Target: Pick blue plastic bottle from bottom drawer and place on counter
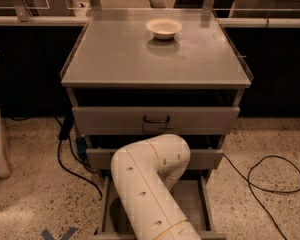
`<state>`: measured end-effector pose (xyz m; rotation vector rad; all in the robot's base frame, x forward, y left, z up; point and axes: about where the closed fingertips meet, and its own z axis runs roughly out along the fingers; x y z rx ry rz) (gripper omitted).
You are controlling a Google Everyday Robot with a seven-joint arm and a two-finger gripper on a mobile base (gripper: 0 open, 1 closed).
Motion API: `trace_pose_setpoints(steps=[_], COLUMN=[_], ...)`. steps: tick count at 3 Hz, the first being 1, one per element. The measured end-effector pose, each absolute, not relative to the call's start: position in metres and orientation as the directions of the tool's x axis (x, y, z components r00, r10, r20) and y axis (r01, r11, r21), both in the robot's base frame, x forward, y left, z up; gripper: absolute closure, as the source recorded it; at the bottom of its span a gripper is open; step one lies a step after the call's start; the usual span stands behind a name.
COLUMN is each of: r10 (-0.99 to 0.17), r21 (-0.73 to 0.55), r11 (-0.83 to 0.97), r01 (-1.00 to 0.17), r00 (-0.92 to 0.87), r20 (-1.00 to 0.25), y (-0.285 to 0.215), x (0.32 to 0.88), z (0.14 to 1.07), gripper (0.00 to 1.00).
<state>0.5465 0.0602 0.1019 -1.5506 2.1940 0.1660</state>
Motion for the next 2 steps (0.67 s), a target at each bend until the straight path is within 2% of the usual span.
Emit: trace_pose_setpoints(steps=[2], r10=[-0.866], r21=[-0.181], r11=[0.378], r01=[-0.908], r00=[-0.278], r20=[-0.415], y=[0.052], x=[0.545], z=[0.115], gripper=[1.0])
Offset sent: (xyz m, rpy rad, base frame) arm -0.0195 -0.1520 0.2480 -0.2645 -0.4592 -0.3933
